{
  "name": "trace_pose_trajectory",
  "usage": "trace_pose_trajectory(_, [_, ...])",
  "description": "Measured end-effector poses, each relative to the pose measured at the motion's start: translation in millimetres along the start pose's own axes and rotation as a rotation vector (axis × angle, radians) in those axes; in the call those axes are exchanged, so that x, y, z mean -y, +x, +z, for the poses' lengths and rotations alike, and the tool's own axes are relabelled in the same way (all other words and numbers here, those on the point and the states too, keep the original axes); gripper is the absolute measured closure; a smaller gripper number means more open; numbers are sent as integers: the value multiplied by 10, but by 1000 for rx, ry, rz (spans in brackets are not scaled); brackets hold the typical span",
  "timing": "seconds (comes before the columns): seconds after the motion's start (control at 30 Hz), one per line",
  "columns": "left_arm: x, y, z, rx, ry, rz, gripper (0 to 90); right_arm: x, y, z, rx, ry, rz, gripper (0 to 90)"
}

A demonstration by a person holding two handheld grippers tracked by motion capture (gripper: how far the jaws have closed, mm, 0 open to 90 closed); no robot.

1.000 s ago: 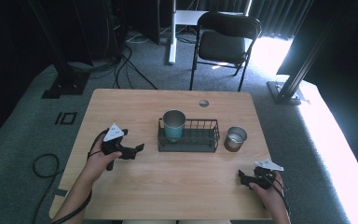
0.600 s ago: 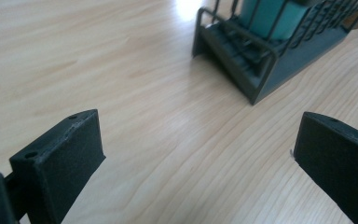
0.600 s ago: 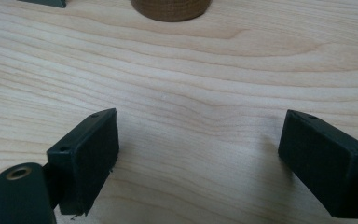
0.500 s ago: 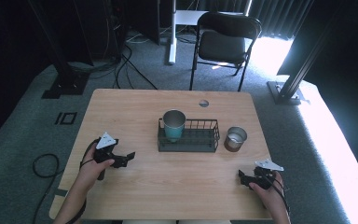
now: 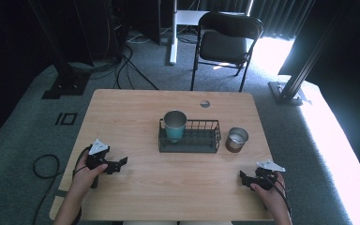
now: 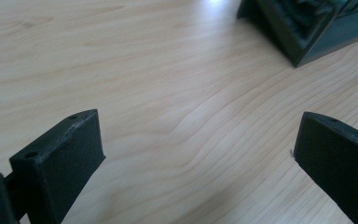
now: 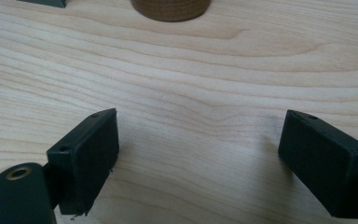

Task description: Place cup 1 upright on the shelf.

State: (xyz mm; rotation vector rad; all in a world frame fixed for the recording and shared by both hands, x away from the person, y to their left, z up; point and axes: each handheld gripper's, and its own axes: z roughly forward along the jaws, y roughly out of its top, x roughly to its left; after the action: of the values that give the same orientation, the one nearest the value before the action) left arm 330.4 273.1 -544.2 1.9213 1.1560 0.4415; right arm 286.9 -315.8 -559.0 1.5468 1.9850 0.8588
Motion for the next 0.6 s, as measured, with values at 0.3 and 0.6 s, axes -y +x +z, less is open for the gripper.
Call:
trace_pose_trajectory(0.3, [157, 60, -98, -66, 54, -17, 20, 0, 0, 0, 0, 0, 0, 118])
trace_pose_trajectory(0.6, [235, 123, -179, -135, 77, -21, 21, 0, 0, 0, 0, 0, 1, 118])
